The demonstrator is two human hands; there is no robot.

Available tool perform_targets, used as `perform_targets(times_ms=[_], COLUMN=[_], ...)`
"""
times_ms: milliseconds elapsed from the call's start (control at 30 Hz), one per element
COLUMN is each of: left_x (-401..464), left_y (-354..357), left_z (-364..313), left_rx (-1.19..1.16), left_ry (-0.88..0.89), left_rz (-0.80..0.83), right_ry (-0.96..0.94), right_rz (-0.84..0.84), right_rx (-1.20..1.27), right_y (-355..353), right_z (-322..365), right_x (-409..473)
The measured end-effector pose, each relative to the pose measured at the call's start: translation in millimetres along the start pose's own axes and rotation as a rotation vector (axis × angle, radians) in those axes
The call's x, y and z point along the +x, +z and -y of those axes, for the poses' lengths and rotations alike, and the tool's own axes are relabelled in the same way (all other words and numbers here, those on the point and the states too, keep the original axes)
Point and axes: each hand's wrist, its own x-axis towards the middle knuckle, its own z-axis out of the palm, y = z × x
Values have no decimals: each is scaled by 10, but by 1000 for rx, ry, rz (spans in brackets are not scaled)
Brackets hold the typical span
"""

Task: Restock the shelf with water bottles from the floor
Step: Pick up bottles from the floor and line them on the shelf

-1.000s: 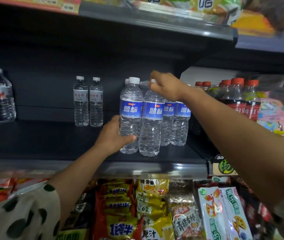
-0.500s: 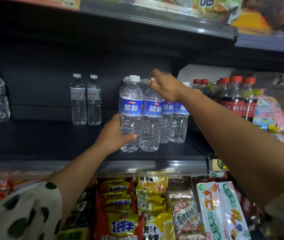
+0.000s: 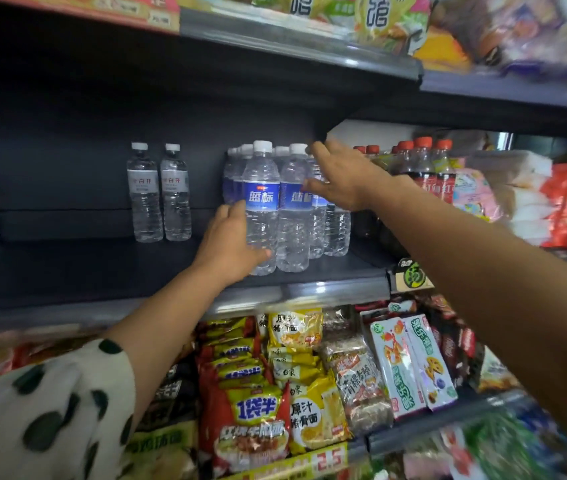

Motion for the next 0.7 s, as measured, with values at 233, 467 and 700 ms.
perform_targets(times_ms=[233,467,700], left_x=[-963,-1946,-3238], left_y=[204,951,2237], left_z=[12,288,1152], left_rx=[137,131,80], left_ry=[221,274,103], left_rz=[150,488,860], right_ry=[38,63,128], right_rz=[241,503,871], right_rx=[-92,-3,222], right_y=[154,966,2511], right_z=[814,1425,2086], right_x=[-1206,-2435,-3913])
